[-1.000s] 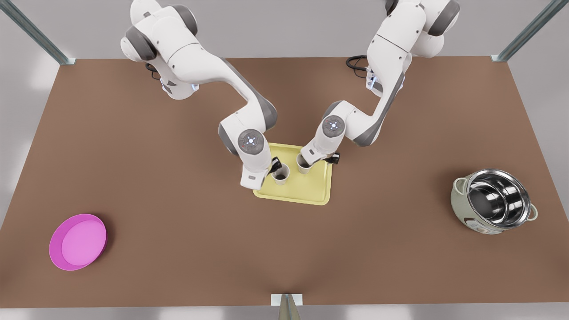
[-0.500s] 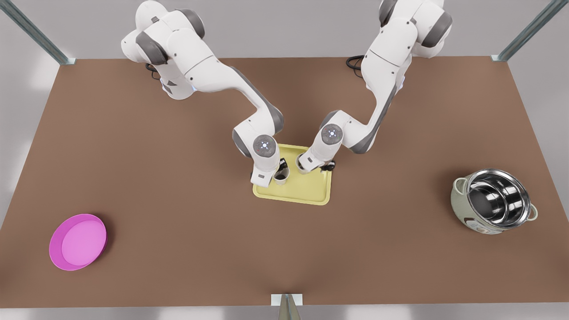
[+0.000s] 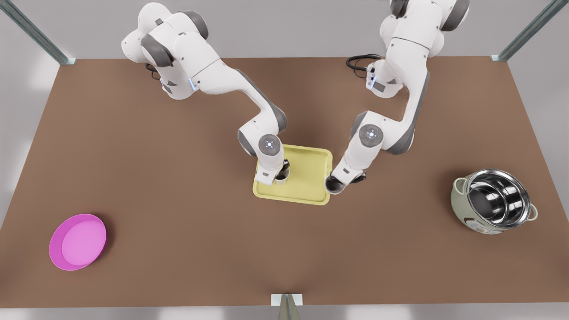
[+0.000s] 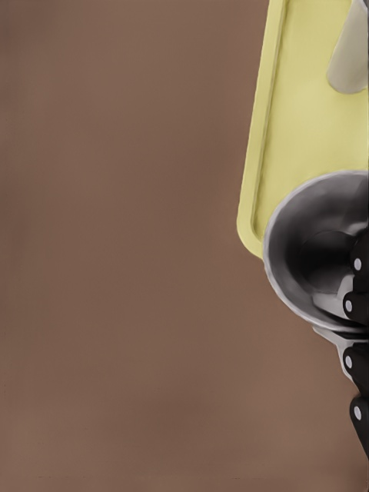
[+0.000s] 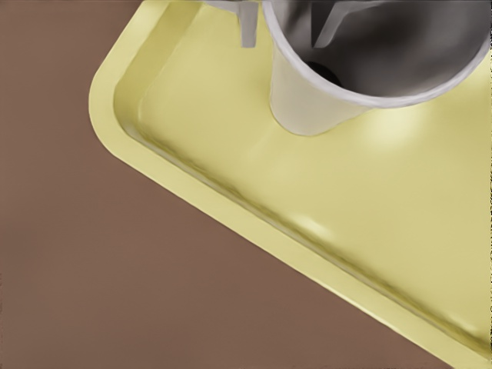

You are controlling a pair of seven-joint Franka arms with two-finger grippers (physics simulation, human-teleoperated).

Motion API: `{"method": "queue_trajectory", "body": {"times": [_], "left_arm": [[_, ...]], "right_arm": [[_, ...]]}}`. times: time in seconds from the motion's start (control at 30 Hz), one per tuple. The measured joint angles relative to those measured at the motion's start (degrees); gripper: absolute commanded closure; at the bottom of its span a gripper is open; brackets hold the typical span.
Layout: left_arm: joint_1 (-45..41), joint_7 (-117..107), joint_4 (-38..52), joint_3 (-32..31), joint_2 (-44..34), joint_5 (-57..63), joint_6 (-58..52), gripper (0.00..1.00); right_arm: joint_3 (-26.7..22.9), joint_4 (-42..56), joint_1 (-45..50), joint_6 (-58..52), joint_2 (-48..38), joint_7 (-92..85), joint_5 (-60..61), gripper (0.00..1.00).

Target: Use the left arm to pick up the white IKEA cup from the tray and place it on the middle-left position; use the right arm to pick up the white IKEA cup from the tray and place it on the middle-right position

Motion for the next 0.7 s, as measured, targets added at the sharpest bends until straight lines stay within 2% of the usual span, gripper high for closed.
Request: {"method": "queue_trajectory", "body": {"times": [0.07, 0.17, 0.27, 0.43, 0.7], "left_arm": [[2.24, 2.52, 0.07, 2.25, 1.02, -0.12, 1.38, 0.74], [4.46, 6.45, -1.98, 2.94, 2.61, -0.25, 6.01, 0.74], [5.80, 9.95, -3.28, 2.98, 4.60, -0.32, 11.44, 0.74], [6.51, 14.64, -3.57, 2.95, 6.40, -0.38, 17.46, 0.74], [6.48, 19.95, -9.70, 2.95, 3.91, -0.70, 21.80, 0.74]], "right_arm": [[-0.01, 0.00, 0.00, 0.09, -0.02, -0.10, 0.25, 0.90], [-0.01, -0.01, 0.00, 0.02, -0.64, -0.25, 0.56, 0.96], [-0.31, 0.11, -1.08, -2.44, -5.37, -0.64, 0.87, 0.97], [-0.61, 0.47, -11.08, -9.94, -13.46, -3.42, 1.31, 0.99], [-0.68, 0.68, -30.24, -17.90, -13.68, -14.20, 1.38, 0.99]]}}
